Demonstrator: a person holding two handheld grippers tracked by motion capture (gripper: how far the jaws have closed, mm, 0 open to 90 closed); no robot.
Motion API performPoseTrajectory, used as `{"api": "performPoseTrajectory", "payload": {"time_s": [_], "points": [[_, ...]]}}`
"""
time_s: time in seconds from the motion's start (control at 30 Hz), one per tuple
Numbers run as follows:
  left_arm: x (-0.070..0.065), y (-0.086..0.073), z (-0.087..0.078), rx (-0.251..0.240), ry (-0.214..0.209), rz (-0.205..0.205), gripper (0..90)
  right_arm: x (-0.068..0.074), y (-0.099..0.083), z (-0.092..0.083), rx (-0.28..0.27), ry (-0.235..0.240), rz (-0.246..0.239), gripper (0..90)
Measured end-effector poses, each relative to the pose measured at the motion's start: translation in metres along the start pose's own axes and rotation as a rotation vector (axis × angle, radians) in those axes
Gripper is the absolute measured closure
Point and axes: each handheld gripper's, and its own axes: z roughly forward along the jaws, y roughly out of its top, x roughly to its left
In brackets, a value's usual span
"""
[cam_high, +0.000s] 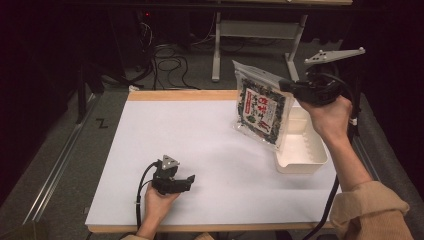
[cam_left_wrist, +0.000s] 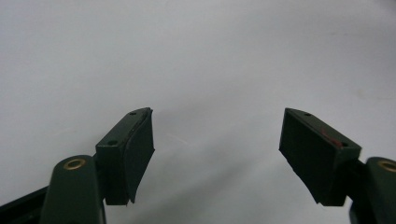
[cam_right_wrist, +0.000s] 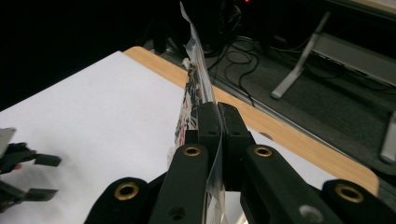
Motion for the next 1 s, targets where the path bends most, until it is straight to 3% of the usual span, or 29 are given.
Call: {"api": "performPoseTrajectory", "payload": {"time_s": [0.07,0.3,0.43,0.6,0.9,1.0], "points": [[0.0,0.0,-0.001,-0.008,-0.026,-0.011,26.8,-0.007,-0.003,-0.005,-0.004,-0.023,0.014,90.0],[-0.002,0.0,0.001,0.003,-0.029,0.002,26.9,-0.027,-0.012,-0.02,-0.027,-0.082,0.062,90.0],[-0.003,0.0,0.002,0.016,-0.047,0.015,27.1,-0.036,-0.017,-0.027,-0.039,-0.114,0.066,90.0],[-0.004,0.0,0.003,0.026,-0.04,0.033,27.1,-0.049,-0.029,-0.037,-0.042,-0.143,0.097,90.0],[-0.005,-0.001,0.004,0.032,-0.03,0.025,27.2,-0.064,-0.039,-0.054,-0.069,-0.195,0.145,90.0],[-0.003,-0.001,0.004,0.033,-0.01,0.026,27.1,-0.068,-0.043,-0.057,-0.07,-0.208,0.152,90.0]]}}
